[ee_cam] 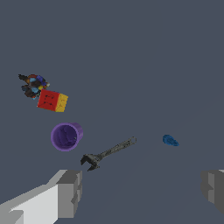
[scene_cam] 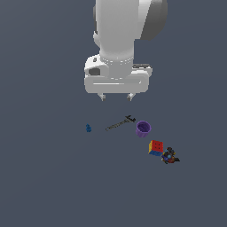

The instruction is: Pick up a designated object from a clutter of objects.

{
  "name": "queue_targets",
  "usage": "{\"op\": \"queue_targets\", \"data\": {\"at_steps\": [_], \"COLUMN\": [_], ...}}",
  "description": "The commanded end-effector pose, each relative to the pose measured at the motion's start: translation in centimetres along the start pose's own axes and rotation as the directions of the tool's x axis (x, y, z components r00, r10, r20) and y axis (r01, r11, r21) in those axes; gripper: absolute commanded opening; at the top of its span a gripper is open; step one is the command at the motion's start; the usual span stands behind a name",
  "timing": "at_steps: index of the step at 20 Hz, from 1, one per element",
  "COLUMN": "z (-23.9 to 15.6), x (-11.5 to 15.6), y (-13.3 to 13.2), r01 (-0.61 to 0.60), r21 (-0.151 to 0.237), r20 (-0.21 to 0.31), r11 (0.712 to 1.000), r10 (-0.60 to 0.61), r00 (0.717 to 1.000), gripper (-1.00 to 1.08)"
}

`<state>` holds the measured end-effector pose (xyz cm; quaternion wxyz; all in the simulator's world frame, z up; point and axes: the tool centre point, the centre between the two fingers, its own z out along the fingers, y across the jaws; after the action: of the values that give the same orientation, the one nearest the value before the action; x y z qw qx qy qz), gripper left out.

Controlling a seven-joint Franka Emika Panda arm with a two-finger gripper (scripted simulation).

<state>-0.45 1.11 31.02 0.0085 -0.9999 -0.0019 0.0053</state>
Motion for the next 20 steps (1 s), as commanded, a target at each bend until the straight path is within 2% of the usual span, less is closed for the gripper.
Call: {"op": "queue_targets", "data": {"at_steps": [1,9,20], "z": [0.0,-2.5,-1.7], "x": [0.0,1.0,1.2], "y": [0.0,0.4,1.1], "r01": [0.0,-0.045,-0.006], "r21": [0.0,0.015,0.009], "r20": [0.0,-0.065,-0.064], "r11": [1.0,0.999,1.0], "r10": [0.0,0.046,0.006], "r00": [1.0,0.997,0.998], "gripper": [1.0,1.0,1.0]}}
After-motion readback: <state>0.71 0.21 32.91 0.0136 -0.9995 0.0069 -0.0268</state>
